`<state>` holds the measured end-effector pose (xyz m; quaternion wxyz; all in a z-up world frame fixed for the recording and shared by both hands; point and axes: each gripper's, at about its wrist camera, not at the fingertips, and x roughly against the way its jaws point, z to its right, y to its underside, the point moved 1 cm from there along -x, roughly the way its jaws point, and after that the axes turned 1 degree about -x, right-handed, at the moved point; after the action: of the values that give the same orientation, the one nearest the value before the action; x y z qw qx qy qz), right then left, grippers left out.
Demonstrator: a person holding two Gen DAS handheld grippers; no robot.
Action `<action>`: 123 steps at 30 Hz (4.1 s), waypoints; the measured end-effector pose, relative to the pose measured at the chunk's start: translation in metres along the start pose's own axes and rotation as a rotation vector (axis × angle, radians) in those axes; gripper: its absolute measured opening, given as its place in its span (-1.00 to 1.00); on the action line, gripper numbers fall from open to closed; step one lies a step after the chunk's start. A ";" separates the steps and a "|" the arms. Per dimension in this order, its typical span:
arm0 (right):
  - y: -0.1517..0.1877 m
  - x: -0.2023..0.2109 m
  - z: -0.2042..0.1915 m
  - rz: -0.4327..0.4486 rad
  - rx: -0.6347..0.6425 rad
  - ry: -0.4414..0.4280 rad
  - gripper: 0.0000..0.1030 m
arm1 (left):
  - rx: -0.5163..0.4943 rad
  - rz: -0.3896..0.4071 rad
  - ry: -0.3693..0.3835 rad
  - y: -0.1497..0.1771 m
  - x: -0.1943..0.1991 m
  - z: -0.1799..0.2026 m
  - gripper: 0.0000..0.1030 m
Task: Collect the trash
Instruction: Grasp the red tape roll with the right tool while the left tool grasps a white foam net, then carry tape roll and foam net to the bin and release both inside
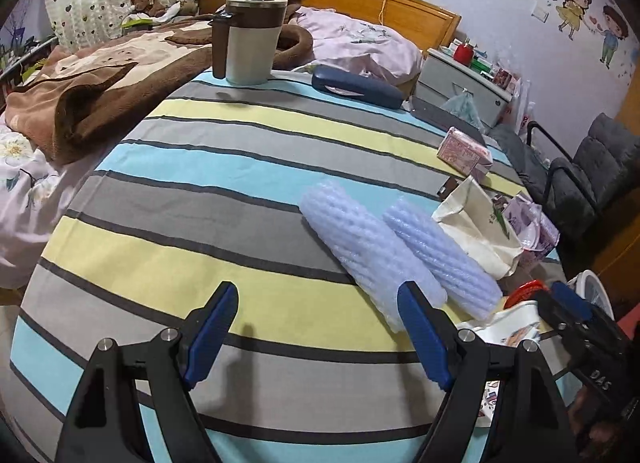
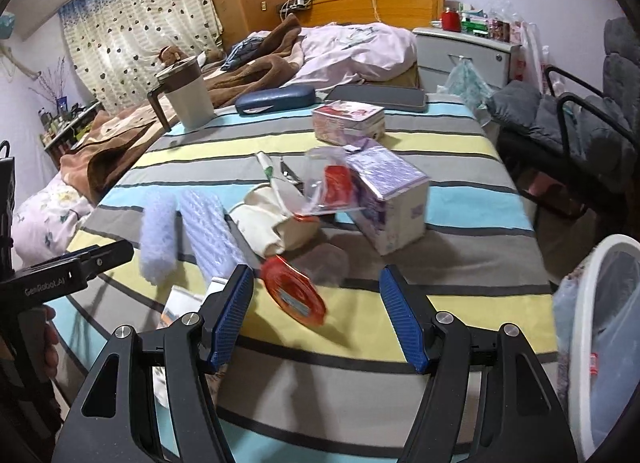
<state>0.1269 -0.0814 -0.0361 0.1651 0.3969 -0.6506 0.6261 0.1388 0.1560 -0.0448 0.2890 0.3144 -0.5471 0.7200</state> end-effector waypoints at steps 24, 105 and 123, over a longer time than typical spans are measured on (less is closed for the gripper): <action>-0.001 -0.007 0.009 -0.052 -0.023 0.061 -0.04 | 0.074 -0.028 0.036 -0.020 -0.032 0.017 0.50; 0.043 0.143 0.192 0.202 -0.288 0.388 -0.09 | -0.636 -0.011 0.450 0.069 0.033 0.351 -0.37; 0.056 0.123 0.228 0.086 -0.333 0.381 0.21 | -0.644 -0.105 0.460 0.084 0.003 0.372 0.12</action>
<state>0.0727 -0.3404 -0.0238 0.3210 0.2113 -0.7181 0.5802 0.1240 -0.2239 -0.0174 0.5244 0.0657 -0.6490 0.5473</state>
